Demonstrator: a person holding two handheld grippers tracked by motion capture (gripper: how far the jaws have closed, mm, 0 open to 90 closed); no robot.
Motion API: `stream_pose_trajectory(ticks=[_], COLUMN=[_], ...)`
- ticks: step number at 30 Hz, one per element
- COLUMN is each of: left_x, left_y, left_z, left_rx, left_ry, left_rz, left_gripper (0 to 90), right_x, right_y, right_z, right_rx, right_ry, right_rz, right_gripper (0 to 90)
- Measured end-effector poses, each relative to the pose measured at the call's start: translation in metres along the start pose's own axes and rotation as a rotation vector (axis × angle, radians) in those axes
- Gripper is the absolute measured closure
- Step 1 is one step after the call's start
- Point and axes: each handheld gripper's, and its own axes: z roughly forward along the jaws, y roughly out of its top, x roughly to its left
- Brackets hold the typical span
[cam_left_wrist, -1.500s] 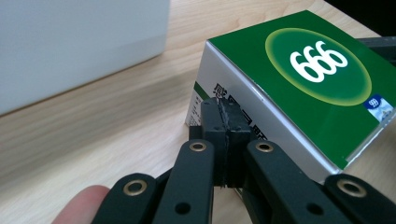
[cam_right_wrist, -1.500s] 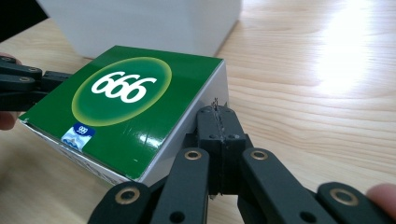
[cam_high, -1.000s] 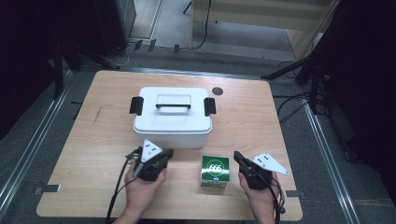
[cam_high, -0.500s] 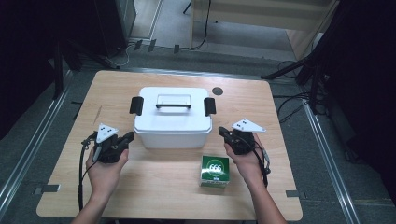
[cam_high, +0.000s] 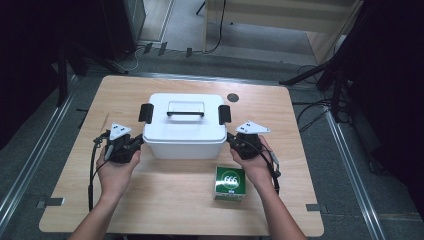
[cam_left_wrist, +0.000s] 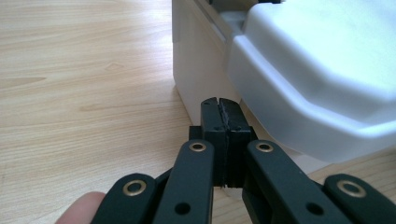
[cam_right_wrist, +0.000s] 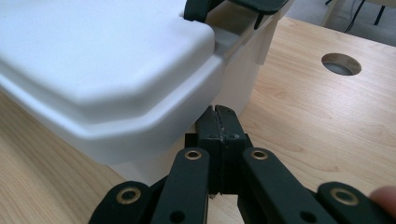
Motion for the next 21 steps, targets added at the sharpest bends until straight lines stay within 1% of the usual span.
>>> stream_pose_trajectory(ticks=[3, 5, 6, 7, 10, 11, 13, 15, 16, 17, 19, 21], left_x=[0.002, 0.003, 0.004, 0.004, 0.004, 0.004, 0.004, 0.007, 0.006, 0.006, 0.006, 0.005], left_y=[0.000, -0.001, -0.002, -0.003, -0.007, -0.009, -0.012, -0.014, -0.014, -0.014, -0.014, -0.014], left_z=[-0.003, -0.007, -0.010, -0.011, -0.016, -0.017, -0.019, -0.022, -0.023, -0.024, -0.025, -0.026], left_rx=[-0.007, -0.012, -0.012, -0.013, -0.009, -0.001, -0.009, -0.011, -0.013, -0.013, -0.009, -0.010], left_ry=[0.008, 0.005, 0.005, 0.005, 0.003, 0.006, 0.018, -0.001, 0.000, 0.005, 0.008, 0.009], left_rz=[0.002, 0.000, 0.000, 0.000, 0.004, 0.013, 0.009, 0.002, 0.009, 0.019, 0.021, 0.031], left_gripper=[90.0, 90.0, 90.0, 90.0, 90.0, 90.0, 90.0, 90.0, 90.0, 90.0, 90.0, 90.0], right_x=[0.004, 0.008, 0.009, 0.011, 0.014, 0.016, 0.021, 0.026, 0.028, 0.029, 0.028, 0.026], right_y=[0.001, 0.001, 0.001, 0.002, 0.001, 0.001, 0.002, 0.002, 0.003, 0.003, 0.003, 0.003], right_z=[0.000, 0.000, 0.000, -0.001, -0.001, -0.001, -0.001, -0.001, -0.001, -0.001, 0.000, 0.001], right_rx=[0.015, 0.025, 0.029, 0.032, 0.036, 0.036, 0.039, 0.044, 0.048, 0.050, 0.046, 0.040], right_ry=[0.017, 0.013, 0.017, 0.028, 0.038, 0.043, 0.052, 0.037, 0.019, 0.012, 0.017, 0.031], right_rz=[-0.017, -0.039, -0.036, -0.024, -0.019, -0.021, -0.034, -0.056, -0.064, -0.065, -0.063, -0.073], right_gripper=[90.0, 90.0, 90.0, 90.0, 90.0, 90.0, 90.0, 90.0, 90.0, 90.0, 90.0, 90.0])
